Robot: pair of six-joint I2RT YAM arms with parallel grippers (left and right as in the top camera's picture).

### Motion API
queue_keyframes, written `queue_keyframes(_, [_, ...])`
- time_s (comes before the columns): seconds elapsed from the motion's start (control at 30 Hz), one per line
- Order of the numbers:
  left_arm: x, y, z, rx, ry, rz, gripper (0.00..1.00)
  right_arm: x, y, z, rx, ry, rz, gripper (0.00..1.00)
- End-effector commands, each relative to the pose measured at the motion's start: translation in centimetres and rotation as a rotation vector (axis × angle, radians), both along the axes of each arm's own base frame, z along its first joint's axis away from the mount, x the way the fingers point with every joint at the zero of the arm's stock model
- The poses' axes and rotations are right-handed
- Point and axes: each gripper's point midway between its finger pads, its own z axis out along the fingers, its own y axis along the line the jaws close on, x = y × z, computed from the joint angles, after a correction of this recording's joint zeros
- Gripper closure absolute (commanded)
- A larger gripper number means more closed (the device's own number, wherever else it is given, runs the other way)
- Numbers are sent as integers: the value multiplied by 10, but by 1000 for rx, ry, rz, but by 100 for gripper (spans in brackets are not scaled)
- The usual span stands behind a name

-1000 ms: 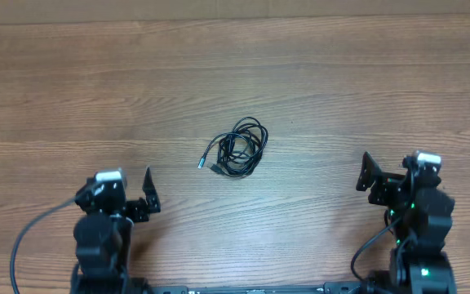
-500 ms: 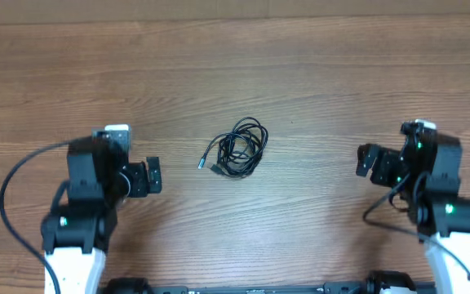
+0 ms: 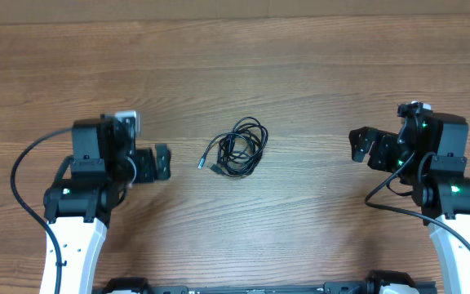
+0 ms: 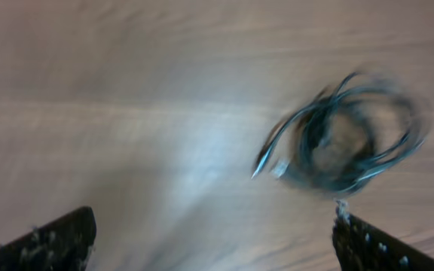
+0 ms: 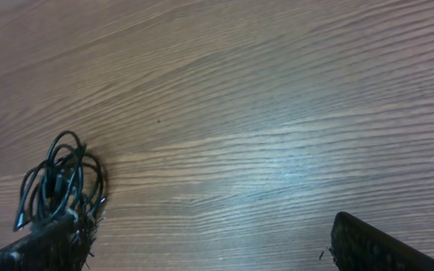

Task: Untangle cables
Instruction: 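Reach the left gripper to the black cable bundle and grasp it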

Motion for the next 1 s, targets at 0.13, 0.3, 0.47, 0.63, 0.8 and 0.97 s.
queue_keyframes(0.13, [47,-45,66,-242,-269,-74,4,5,5,15,18,-39,18,0])
queue_keyframes(0.3, [60,-81,53,-206,-265,-141,7,5,5,15,18,-40,18,0])
queue_keyframes(0.47, [66,-124,21,-148,-182,-218,7,5,5,15,18,-40,18,0])
queue_keyframes(0.63, [77,-170,5,-121,-118,-307,7,5,5,15,18,-40,18,0])
queue_keyframes(0.8, [80,-208,-21,-101,-41,-378,12,5,5,15,18,-40,18,0])
queue_keyframes(0.97, [69,-227,-70,-33,61,-412,23,5,5,15,18,-38,18,0])
